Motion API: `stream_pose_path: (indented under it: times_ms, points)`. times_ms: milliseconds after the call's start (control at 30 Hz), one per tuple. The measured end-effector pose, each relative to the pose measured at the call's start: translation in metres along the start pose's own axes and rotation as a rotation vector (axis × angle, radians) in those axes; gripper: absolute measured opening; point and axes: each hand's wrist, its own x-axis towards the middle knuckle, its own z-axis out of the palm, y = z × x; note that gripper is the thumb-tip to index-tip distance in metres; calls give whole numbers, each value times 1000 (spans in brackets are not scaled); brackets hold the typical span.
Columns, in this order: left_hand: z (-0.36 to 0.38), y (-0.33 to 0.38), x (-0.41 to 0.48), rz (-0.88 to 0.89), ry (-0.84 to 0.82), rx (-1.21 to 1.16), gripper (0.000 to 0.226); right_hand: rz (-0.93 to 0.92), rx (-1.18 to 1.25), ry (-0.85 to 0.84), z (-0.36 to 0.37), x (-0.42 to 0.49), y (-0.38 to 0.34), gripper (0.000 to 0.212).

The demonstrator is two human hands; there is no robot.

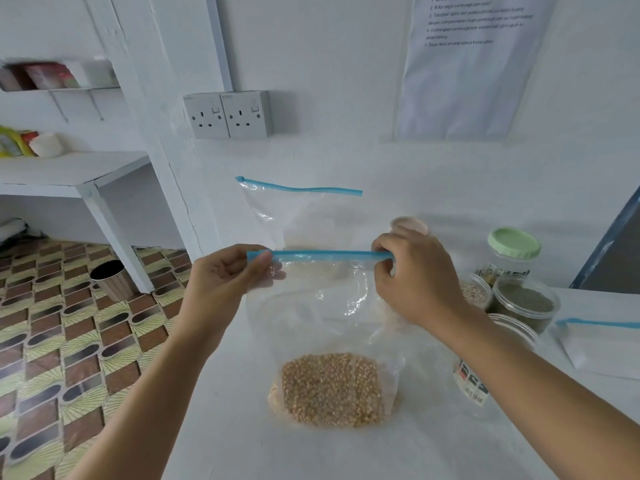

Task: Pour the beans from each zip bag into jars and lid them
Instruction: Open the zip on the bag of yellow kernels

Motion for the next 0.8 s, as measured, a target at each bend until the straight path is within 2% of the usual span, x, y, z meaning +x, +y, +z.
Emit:
stream_pose_path:
  times_ms: [133,233,333,433,633,800]
  points:
    - [-1,7,7,96,6,182,13,-132,279,-70,10,16,-29,23]
    - [2,13,13,128,75,151,23,-172,472,-157,16,31,-58,19]
    - [3,15,15,152,69,115,22,-179,591,-219,17,48,-80,15]
    - [-3,15,13,169,3,102,18,-182,625,-273,15,56,-84,14]
    - [-17,23,12,216,-121,308,14,-210,640,-386,7,54,-81,10]
    - [-20,27,16,244,-106,342,12,-257,475,-318,2,51,-66,10]
